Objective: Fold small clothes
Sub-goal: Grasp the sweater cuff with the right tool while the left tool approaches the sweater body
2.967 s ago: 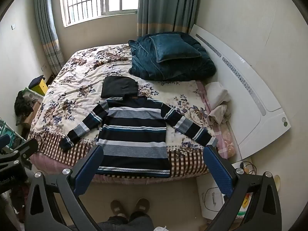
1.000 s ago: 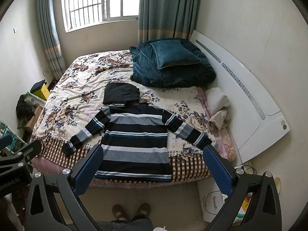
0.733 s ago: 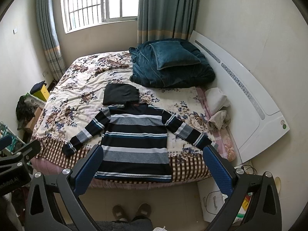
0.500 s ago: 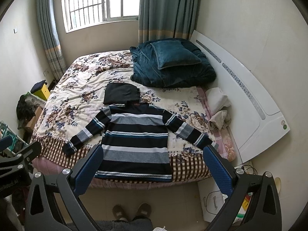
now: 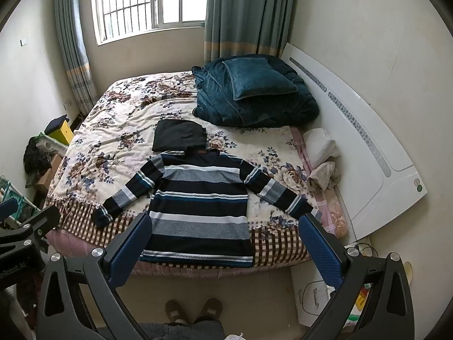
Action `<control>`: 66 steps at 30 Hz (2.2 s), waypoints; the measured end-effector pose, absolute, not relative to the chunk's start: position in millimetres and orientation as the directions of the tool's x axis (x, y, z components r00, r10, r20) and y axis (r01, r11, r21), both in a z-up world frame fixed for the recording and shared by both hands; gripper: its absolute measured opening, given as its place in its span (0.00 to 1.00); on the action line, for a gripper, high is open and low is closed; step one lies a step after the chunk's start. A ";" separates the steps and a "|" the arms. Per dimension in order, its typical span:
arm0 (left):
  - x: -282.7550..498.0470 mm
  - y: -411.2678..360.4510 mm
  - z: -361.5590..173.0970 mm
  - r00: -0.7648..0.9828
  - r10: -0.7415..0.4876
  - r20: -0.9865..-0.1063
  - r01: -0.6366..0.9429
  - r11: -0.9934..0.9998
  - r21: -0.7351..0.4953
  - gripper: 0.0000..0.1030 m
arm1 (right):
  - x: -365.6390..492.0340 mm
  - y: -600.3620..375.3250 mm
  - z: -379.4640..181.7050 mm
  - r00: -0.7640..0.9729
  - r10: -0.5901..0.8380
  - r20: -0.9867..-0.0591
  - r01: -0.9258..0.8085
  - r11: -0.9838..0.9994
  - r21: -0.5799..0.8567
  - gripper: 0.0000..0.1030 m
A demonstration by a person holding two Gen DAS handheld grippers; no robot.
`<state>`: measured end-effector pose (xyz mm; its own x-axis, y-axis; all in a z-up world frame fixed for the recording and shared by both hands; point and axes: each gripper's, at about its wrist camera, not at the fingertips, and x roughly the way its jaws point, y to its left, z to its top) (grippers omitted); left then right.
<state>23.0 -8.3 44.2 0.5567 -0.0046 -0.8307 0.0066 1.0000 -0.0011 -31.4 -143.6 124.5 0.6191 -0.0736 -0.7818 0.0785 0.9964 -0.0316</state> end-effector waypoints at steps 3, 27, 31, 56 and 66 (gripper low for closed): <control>29.3 -9.9 42.4 0.555 -0.006 -0.832 0.013 1.000 0.001 1.00 | -32.2 -144.0 123.8 0.620 -0.077 -0.781 0.083 0.996 -0.032 1.00; 279.2 -152.9 -207.7 0.433 0.066 -0.899 0.095 0.988 0.118 1.00 | 171.8 -405.0 -184.4 0.305 -0.299 -0.904 0.622 0.781 -0.049 1.00; 324.6 -202.3 -282.7 0.353 0.102 -0.930 0.110 0.983 0.150 1.00 | 199.9 -485.5 -283.2 0.217 -0.221 -0.951 0.711 0.703 -0.001 1.00; 413.3 -273.5 -555.0 0.081 0.163 -0.983 0.093 0.981 0.170 1.00 | 169.4 -665.4 -618.3 0.272 -0.063 -0.960 0.960 -0.052 0.276 0.86; 419.4 -256.3 -558.5 0.039 0.108 -0.993 0.087 0.990 0.111 1.00 | 208.7 -668.7 -577.8 0.324 -0.185 -0.928 0.946 0.072 0.316 0.13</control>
<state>419.4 -256.3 -558.5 0.0389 0.1078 -0.9934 0.0869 0.9900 0.1108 208.7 -668.7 -577.8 0.3239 -0.1851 -0.9278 0.9461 0.0724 0.3158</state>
